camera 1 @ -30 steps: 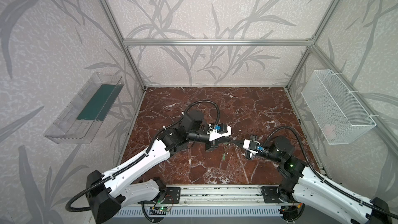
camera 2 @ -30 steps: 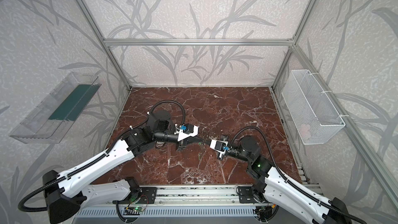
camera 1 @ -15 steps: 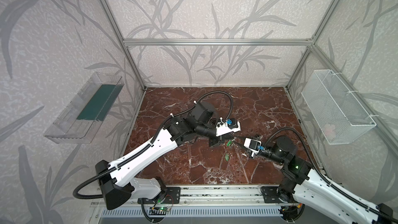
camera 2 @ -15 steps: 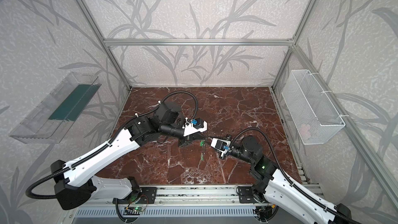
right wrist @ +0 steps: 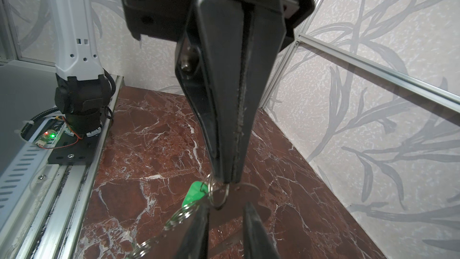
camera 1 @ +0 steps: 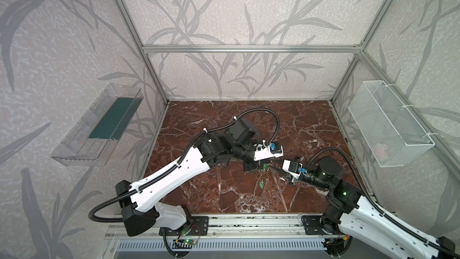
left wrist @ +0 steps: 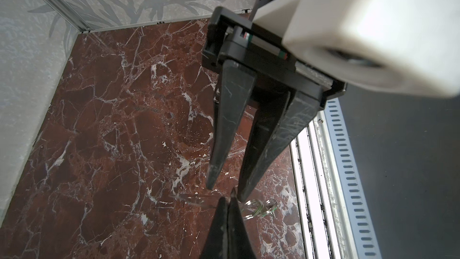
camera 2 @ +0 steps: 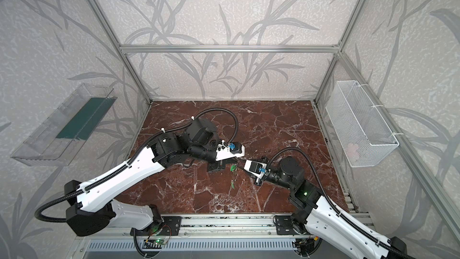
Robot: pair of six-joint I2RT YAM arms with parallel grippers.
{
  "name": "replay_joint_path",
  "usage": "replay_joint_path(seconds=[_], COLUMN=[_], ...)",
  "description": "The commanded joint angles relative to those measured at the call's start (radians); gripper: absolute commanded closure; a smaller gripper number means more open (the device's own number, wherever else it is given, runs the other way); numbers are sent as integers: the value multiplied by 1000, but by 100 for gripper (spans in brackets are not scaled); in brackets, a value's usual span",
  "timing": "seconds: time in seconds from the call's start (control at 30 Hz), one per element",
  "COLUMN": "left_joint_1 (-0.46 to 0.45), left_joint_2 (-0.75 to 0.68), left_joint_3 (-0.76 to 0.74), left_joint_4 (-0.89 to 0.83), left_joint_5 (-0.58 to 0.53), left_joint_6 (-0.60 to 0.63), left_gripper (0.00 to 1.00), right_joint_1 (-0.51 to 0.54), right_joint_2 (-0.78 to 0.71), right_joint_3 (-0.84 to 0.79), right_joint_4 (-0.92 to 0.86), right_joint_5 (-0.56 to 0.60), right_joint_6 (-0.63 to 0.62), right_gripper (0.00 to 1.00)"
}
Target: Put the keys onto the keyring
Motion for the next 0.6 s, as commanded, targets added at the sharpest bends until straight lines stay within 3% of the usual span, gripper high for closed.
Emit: replay_joint_path(seconds=[0.0, 0.23, 0.57], left_joint_1=[-15, -29, -41], left_joint_2=[11, 16, 13], left_joint_3=[44, 52, 49], left_joint_4=[-43, -49, -38], left_joint_5=[-39, -64, -53], left_joint_6=[41, 55, 69], left_gripper=[100, 100, 100], right_joint_1=[5, 4, 4], right_joint_2=[3, 14, 43], right_joint_3=[39, 37, 42], right_joint_4=[33, 49, 47], right_joint_5=[-41, -53, -58], right_joint_6=[35, 49, 72], right_gripper=[75, 82, 100])
